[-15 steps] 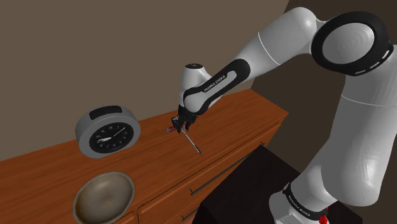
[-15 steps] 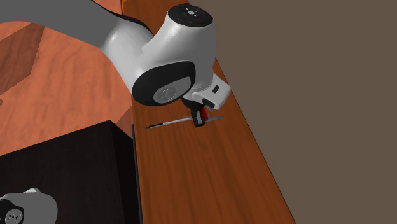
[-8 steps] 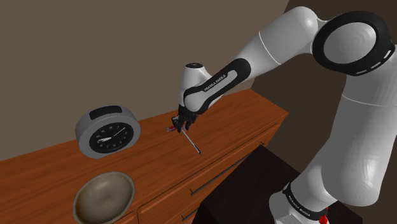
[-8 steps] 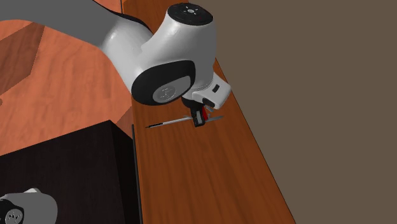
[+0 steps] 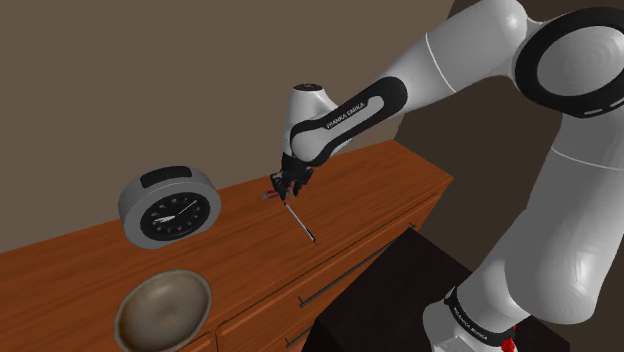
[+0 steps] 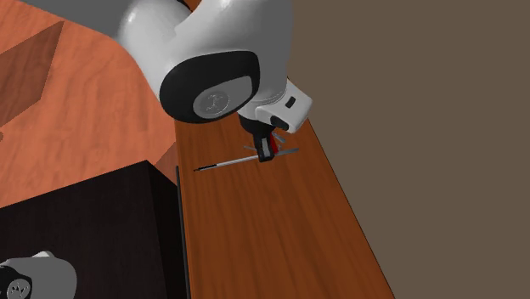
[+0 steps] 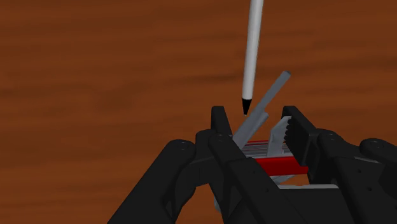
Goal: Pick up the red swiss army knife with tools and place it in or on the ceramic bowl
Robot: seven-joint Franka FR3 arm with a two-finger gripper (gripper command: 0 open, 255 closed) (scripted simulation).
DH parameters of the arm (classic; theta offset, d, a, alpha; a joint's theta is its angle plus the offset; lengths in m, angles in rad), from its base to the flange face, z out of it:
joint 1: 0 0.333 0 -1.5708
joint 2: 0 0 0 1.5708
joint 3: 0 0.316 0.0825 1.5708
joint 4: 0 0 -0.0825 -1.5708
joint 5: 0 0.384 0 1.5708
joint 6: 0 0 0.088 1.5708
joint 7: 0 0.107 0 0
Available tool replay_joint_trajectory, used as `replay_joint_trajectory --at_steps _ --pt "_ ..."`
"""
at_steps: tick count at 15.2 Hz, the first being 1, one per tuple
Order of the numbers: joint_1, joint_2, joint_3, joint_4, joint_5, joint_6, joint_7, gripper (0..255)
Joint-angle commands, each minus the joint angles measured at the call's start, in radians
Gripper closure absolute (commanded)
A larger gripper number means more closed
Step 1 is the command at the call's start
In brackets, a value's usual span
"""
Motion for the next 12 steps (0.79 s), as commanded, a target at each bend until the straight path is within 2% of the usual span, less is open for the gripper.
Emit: replay_joint_trajectory --at_steps 1,12 --pt "-0.001 -0.022 0.001 0.005 0.004 -0.027 -0.003 255" --pt "-0.005 -0.12 0.006 0.041 0.02 -0.161 -0.014 255"
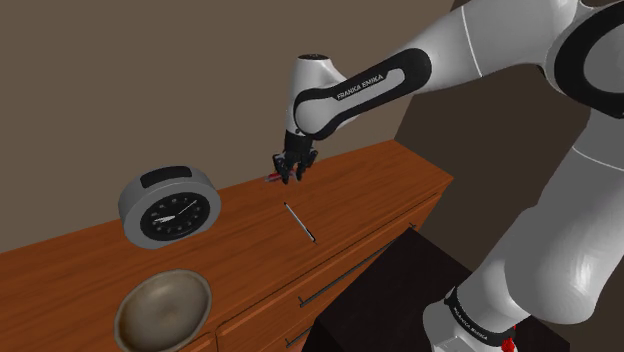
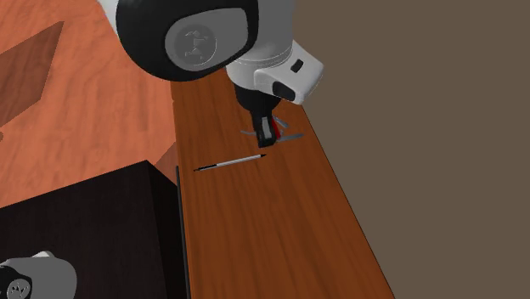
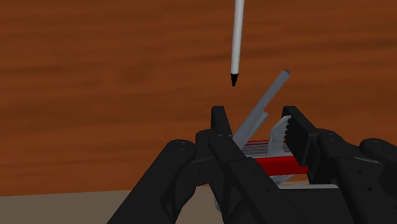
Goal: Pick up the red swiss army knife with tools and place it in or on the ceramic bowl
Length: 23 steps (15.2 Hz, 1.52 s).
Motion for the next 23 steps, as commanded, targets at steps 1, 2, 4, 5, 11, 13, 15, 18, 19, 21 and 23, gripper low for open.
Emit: replay_joint_trajectory --at_steps 1,2,4,5,11,13,15,18,19,21,23 --pt "0.0 -0.015 0.001 0.007 0.002 -0.023 -0.001 255" --pt "0.0 -0.023 0.001 0.012 0.003 -0.035 -0.001 255" --pt "0.013 -0.03 0.011 0.004 0.002 -0.034 0.023 255" --pt "0.027 -0.035 0.021 -0.003 0.001 -0.033 0.047 255" --pt "0.108 -0.05 0.084 -0.021 -0.006 -0.031 0.195 255" --pt "0.135 -0.048 0.105 -0.018 -0.009 -0.033 0.245 255" --pt "0.163 -0.042 0.125 -0.01 -0.014 -0.036 0.296 255" --pt "0.204 -0.027 0.156 0.01 -0.023 -0.044 0.373 255" --pt "0.219 -0.02 0.165 0.019 -0.027 -0.047 0.399 255" --pt "0.247 -0.004 0.184 0.041 -0.036 -0.054 0.45 255" --pt "0.277 0.016 0.201 0.067 -0.046 -0.062 0.502 255"
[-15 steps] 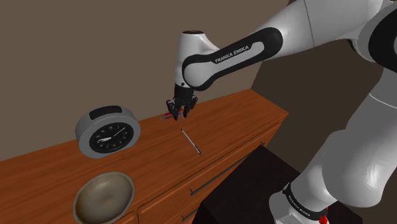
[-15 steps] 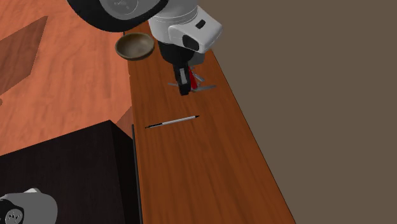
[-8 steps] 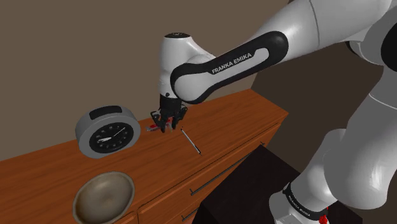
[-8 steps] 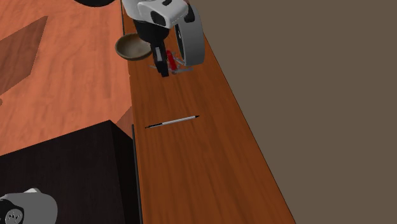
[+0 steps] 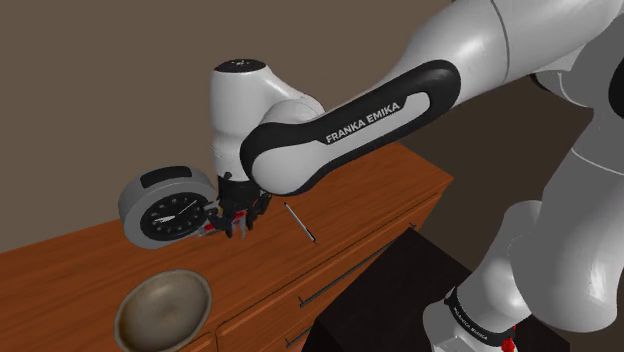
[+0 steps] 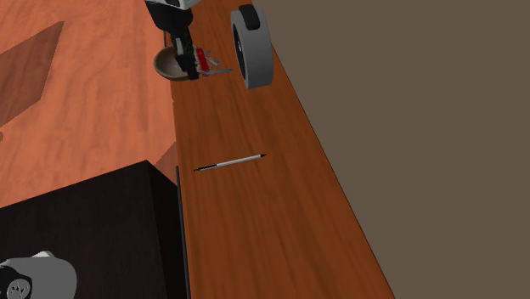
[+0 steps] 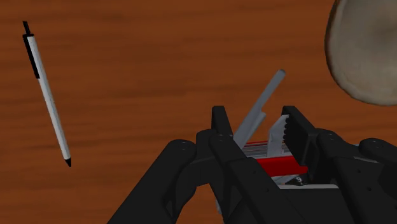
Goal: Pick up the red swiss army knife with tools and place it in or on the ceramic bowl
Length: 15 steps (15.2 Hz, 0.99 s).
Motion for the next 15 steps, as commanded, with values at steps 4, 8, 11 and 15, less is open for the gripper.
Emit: replay_joint_trajectory --at_steps 4,8,11,15 --pt "0.077 0.054 0.041 0.076 -0.028 -0.028 0.132 255" --pt "0.143 0.117 0.065 0.162 -0.058 -0.058 0.23 255" --pt "0.193 0.175 0.076 0.229 -0.084 -0.073 0.298 255" --pt "0.197 0.203 0.069 0.212 -0.098 -0.029 0.307 255"
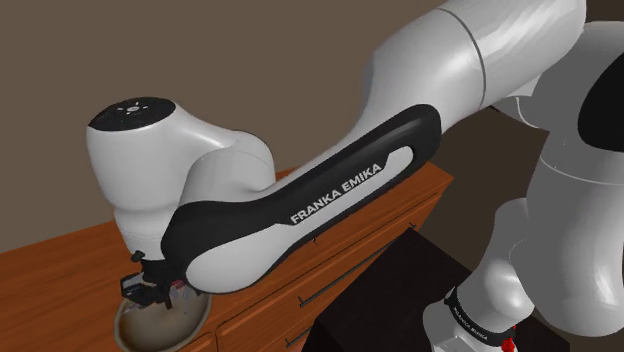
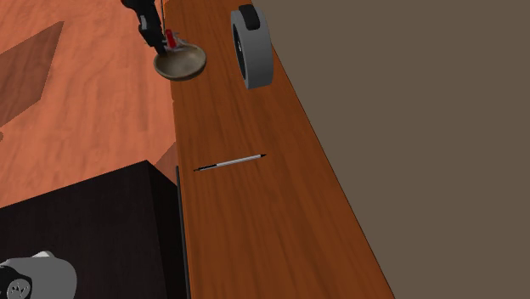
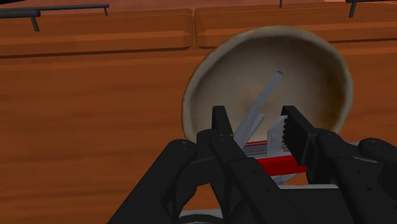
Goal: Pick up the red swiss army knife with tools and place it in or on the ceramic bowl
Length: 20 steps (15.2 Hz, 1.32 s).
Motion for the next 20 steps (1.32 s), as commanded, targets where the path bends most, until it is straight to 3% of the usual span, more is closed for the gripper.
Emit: replay_joint_trajectory --at_steps 1,9,17,18,20 --pt "0.002 0.017 -0.004 -0.005 -0.008 0.022 0.004 255" --pt "0.014 0.081 -0.021 -0.028 -0.04 0.105 0.025 255" --pt "0.014 0.084 -0.021 -0.028 -0.041 0.108 0.025 255" --pt "0.014 0.084 -0.021 -0.029 -0.041 0.108 0.025 0" --pt "0.014 0.084 -0.021 -0.029 -0.041 0.108 0.025 0"
